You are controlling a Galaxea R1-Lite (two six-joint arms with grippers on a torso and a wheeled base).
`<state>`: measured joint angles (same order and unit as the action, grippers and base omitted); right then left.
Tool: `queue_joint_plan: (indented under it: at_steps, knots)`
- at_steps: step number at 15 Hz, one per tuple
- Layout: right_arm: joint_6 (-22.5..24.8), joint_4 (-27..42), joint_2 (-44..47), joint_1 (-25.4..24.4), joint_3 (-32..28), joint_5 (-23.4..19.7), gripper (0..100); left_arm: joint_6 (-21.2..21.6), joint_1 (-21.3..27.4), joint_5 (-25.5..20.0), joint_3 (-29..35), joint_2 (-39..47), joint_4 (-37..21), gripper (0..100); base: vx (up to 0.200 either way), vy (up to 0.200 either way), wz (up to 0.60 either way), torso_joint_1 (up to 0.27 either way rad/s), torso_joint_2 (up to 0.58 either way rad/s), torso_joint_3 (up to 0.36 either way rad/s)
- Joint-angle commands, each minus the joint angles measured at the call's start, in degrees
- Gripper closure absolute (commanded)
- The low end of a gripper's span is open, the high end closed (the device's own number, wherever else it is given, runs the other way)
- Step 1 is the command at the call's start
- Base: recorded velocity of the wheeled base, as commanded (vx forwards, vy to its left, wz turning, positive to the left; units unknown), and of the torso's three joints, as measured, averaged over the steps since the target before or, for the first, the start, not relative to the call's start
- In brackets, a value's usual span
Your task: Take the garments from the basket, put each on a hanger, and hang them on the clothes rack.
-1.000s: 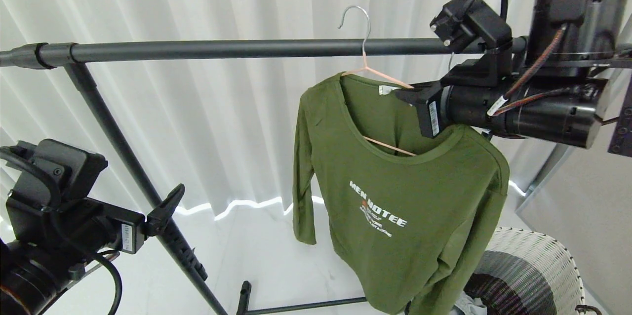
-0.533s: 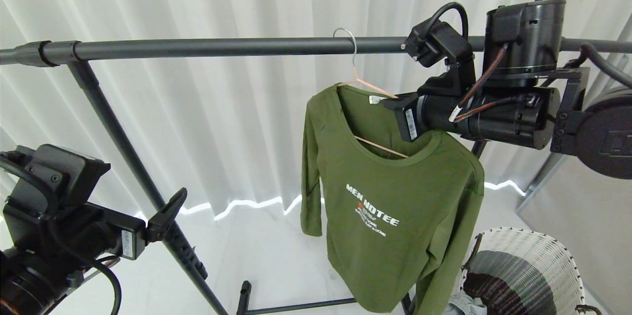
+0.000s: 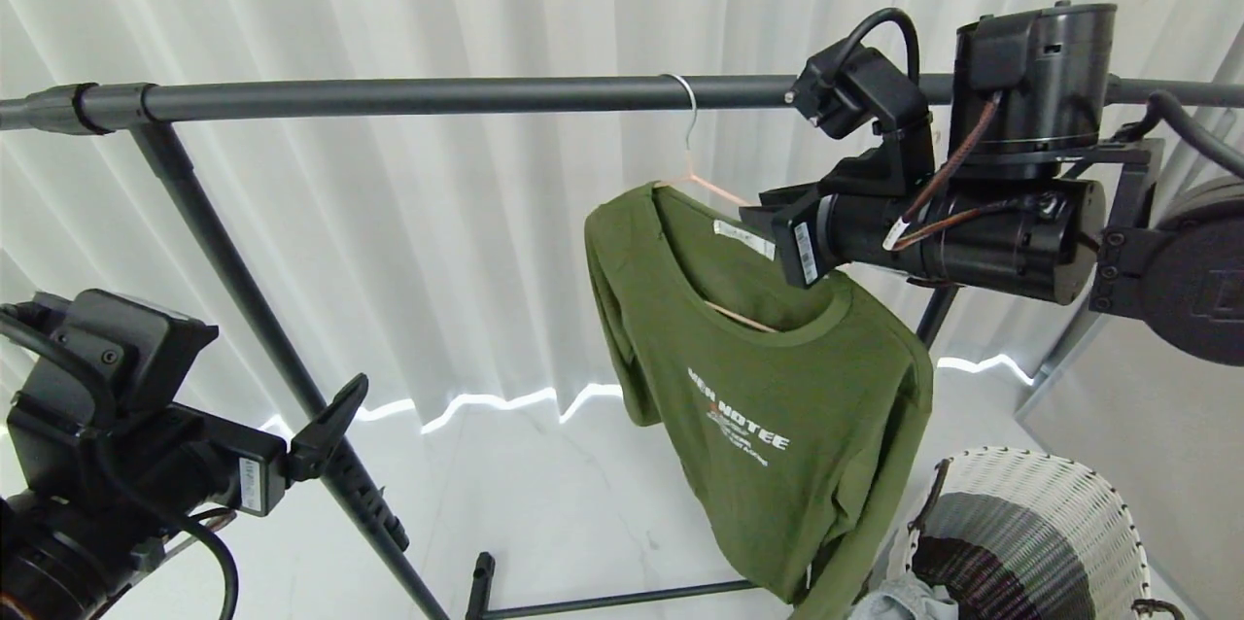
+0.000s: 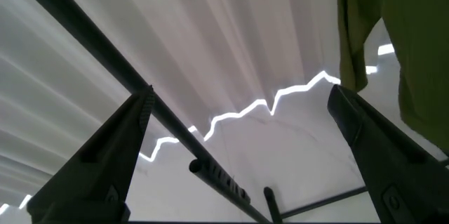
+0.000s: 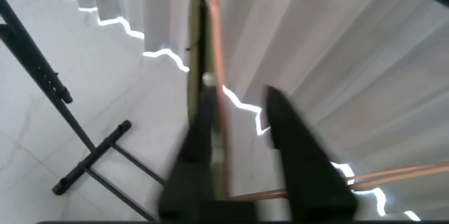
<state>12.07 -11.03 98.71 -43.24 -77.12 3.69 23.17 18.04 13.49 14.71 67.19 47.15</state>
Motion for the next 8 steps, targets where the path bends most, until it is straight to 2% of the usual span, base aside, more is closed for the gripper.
queue_joint_plan:
  at_steps: [1, 6, 8]
  knots:
    - [-0.03, -0.92, -3.79, -0.09, 2.15, -0.09, 0, 0.12, -0.2, 0.04, -0.04, -0.31, -0.04, 0, 0.0, 0.0, 0.0, 0.0, 0.0, 0.0]
    - [-0.64, -2.77, -15.65, -0.09, 11.02, -0.44, 0, 0.03, -0.38, 0.22, -1.97, -0.93, -0.13, 0, 0.0, 0.0, 0.0, 0.0, 0.0, 0.0]
    - [-0.56, -1.98, -22.24, 0.96, 15.51, 0.09, 0, -0.15, -2.49, 0.57, -3.73, -1.19, -0.13, 0, 0.0, 0.0, 0.0, 0.0, 0.0, 0.0]
